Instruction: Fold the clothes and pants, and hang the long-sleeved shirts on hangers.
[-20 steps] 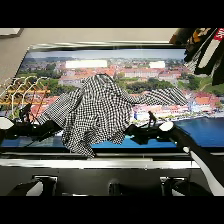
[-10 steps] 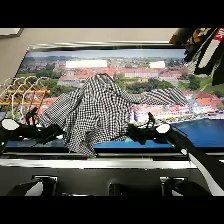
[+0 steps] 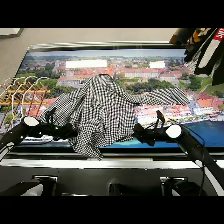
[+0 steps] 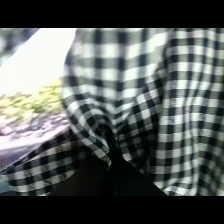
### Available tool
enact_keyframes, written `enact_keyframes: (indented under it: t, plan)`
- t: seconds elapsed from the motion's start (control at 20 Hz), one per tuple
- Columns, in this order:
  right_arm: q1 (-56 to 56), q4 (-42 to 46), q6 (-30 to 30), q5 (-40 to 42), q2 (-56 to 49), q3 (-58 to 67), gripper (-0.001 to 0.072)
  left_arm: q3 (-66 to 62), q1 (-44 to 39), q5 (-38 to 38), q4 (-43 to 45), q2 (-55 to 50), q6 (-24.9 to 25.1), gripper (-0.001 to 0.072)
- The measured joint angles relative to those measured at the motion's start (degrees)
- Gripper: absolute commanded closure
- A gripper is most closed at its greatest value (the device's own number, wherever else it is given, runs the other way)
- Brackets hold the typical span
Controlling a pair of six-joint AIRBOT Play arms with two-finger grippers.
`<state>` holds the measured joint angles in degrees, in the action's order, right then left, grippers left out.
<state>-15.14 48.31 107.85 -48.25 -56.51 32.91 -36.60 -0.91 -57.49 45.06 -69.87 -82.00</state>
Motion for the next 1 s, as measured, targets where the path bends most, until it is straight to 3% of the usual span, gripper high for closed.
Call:
enact_keyframes:
  t: [0.2,0.65,1.0]
  plan:
    - [5.38,7.91,1.84,-3.39,2.29,12.7,0.0684,-11.17,0.57,-0.31,-2.34,2.14,-0.09,0.0689]
    - [15.69,21.81,-1.68,-20.31,7.08,62.49,0.0684,-49.44,5.27,-4.33,-0.46,16.04,-7.32,0.0687]
    - [16.41,28.13,-2.01,-25.7,21.27,75.17,0.0683,-55.04,7.56,-6.01,9.97,32.41,-13.44,0.0687]
